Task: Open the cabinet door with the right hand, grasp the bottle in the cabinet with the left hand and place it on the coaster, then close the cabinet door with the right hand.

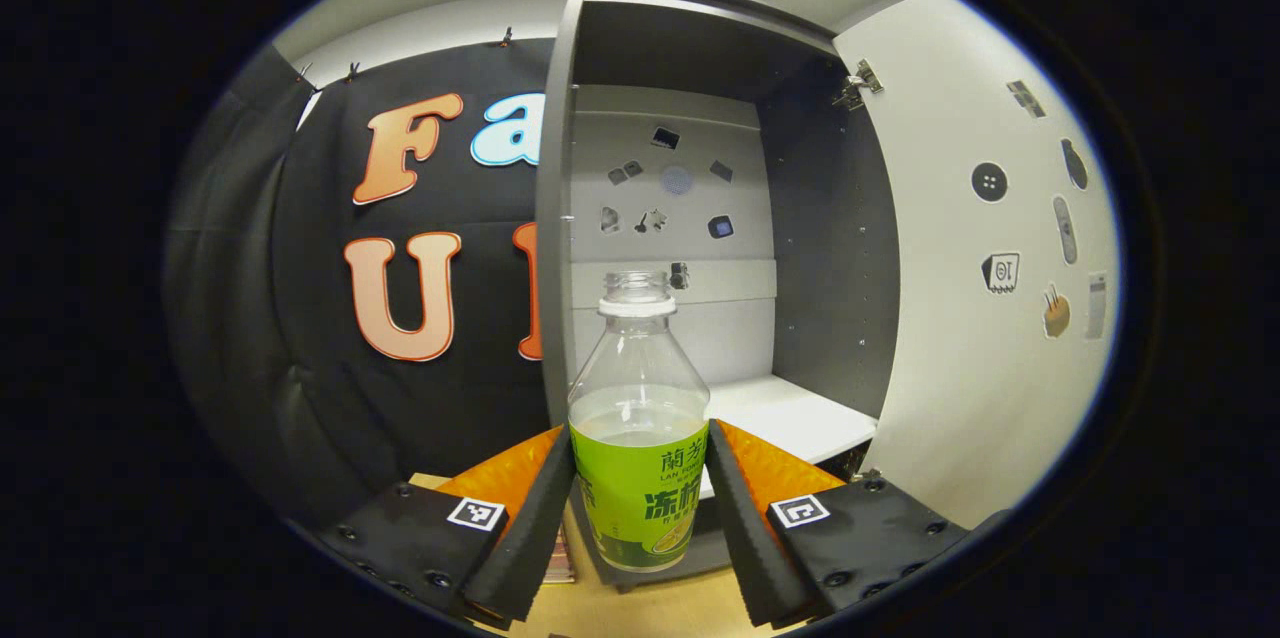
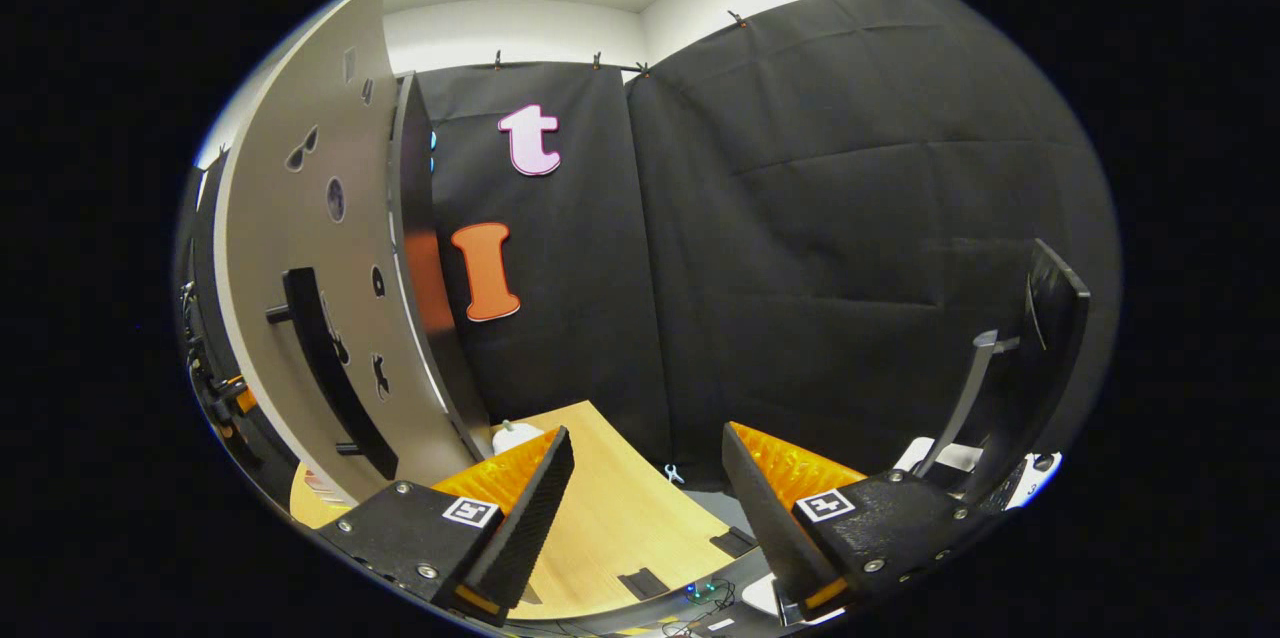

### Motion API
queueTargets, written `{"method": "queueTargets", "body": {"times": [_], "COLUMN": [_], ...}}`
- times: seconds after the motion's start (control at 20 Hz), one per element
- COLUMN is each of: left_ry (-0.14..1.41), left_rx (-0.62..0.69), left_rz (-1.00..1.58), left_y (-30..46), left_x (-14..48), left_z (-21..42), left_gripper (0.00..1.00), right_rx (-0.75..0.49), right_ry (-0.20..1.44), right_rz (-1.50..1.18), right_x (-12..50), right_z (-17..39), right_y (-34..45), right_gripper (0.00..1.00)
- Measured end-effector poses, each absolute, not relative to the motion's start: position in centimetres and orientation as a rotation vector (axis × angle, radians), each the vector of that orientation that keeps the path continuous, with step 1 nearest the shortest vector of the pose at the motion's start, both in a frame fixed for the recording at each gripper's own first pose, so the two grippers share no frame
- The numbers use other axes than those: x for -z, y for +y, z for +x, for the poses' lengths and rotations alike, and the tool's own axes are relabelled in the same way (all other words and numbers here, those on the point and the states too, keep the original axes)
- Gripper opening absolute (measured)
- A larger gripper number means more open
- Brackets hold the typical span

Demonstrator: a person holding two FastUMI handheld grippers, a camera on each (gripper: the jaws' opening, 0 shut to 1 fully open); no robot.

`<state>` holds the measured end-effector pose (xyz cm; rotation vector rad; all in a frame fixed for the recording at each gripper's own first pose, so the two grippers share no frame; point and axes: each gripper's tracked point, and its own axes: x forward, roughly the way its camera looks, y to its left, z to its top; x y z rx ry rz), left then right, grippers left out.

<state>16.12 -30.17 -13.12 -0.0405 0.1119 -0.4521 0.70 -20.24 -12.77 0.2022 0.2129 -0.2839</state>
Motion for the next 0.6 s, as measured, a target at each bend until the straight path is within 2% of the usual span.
{"method": "queueTargets", "body": {"times": [0.05, 0.25, 0.35, 0.6], "left_ry": [0.114, 0.153, 0.167, 0.198], "left_rx": [0.462, 0.48, 0.494, 0.453], "left_rz": [-0.037, -0.062, -0.097, -0.083], "left_y": [-29.5, -26.5, -25.2, -21.6], "left_x": [13.8, 17.3, 19.1, 24.8], "left_z": [15.2, 12.6, 11.6, 9.7], "left_gripper": [0.8, 0.83, 0.82, 0.82], "right_rx": [0.275, 0.244, 0.232, 0.204], "right_ry": [0.215, 0.217, 0.22, 0.24], "right_rz": [0.202, 0.192, 0.194, 0.191], "right_x": [12.8, 12.3, 12.3, 12.5], "right_z": [0.5, 0.8, 1.0, 1.5], "right_y": [-19.8, -18.1, -17.3, -15.7], "right_gripper": [0.93, 0.93, 0.93, 0.93]}}
